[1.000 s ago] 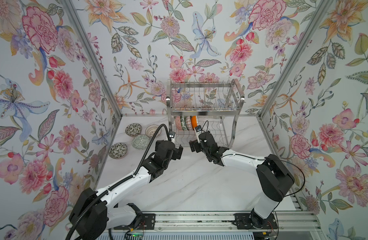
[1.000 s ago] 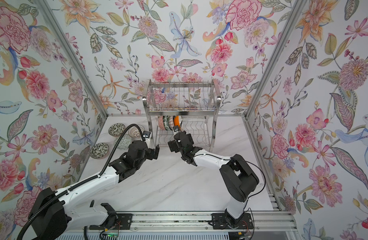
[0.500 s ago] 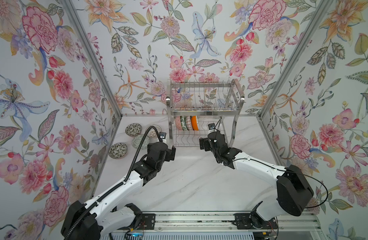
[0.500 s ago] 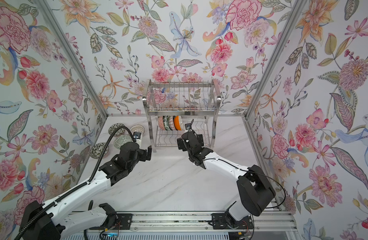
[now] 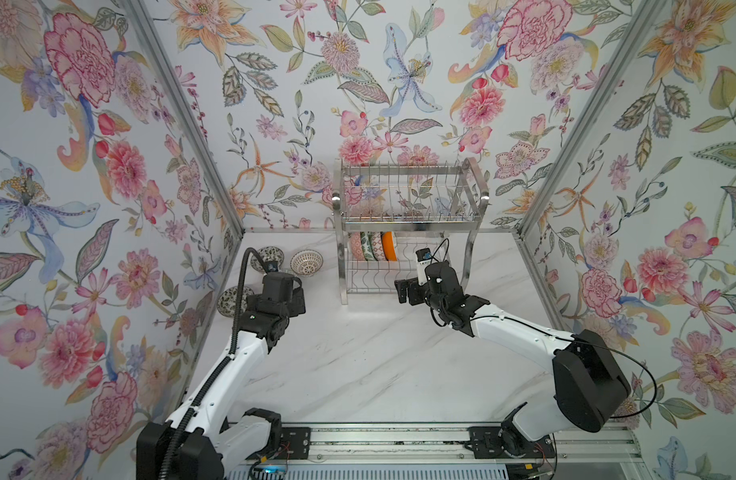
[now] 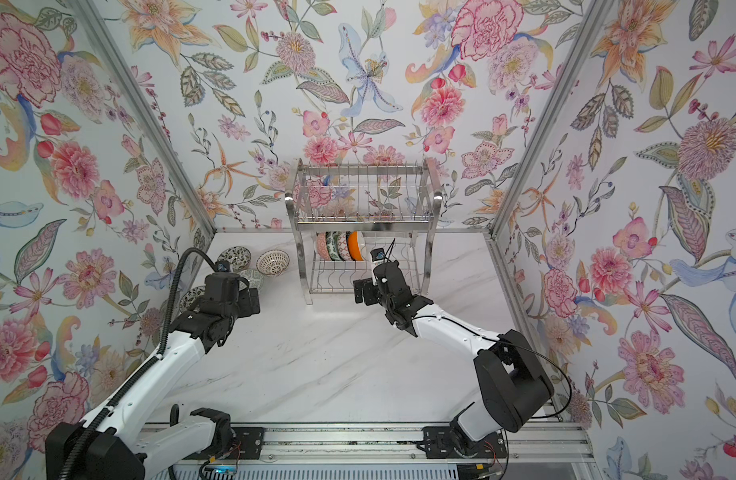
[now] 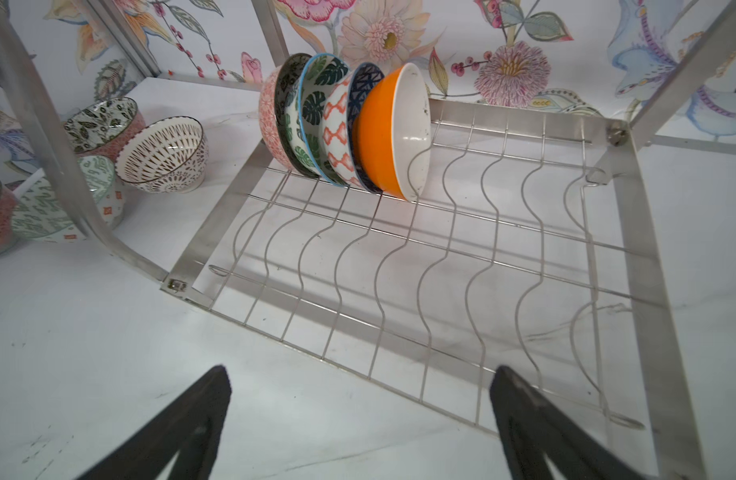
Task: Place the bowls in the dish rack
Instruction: 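Reach the left gripper to the black-leaf bowl on the table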
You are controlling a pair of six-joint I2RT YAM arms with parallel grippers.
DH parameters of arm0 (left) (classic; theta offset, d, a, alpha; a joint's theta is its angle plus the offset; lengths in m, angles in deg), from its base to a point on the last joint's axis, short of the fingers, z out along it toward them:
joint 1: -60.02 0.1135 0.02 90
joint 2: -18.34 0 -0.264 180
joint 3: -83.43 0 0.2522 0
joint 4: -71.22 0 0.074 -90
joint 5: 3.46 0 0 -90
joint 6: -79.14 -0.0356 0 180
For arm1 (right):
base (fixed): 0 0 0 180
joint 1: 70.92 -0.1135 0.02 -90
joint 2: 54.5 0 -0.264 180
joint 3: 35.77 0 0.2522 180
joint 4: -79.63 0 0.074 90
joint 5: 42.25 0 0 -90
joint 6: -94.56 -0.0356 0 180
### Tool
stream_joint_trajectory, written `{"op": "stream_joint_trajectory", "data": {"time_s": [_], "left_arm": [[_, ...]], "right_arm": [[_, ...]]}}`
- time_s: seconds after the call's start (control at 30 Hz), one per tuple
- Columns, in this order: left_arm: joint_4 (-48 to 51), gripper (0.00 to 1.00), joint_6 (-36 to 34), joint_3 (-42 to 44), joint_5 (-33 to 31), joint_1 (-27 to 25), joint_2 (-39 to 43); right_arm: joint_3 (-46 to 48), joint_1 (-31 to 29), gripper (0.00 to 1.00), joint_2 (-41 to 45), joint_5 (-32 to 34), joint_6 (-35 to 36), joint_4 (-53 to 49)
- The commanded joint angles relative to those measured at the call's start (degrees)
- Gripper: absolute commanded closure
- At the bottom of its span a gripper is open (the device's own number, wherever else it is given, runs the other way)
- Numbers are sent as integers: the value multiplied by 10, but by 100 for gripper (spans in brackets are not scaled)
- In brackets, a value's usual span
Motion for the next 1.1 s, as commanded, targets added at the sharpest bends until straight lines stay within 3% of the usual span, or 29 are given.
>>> {"op": "stream_joint_trajectory", "data": {"time_s": [0.0, 0.13, 0.37, 0.53, 0.77, 0.93, 1.07], "left_arm": [[64, 1, -26, -25, 52, 60, -28], [56, 1, -29, -28, 45, 103, -62], [18, 1, -15, -46, 96, 166, -145], [16, 1, -29, -105, 75, 170, -202], [8, 4, -59, -140, 100, 185, -287], [-7, 4, -65, -139, 115, 197, -298], [-21, 10, -71, -130, 137, 206, -307]], "right_arm": [[1, -28, 1, 3, -43, -7, 56], [18, -47, 1, 6, -74, -2, 118], [26, -75, 1, -6, -63, 14, 165], [0, -100, 1, -27, -53, 26, 148], [-6, -122, 1, -31, -23, 43, 147], [6, -125, 1, -32, 0, 45, 156], [6, -126, 1, -35, 12, 42, 153]]}}
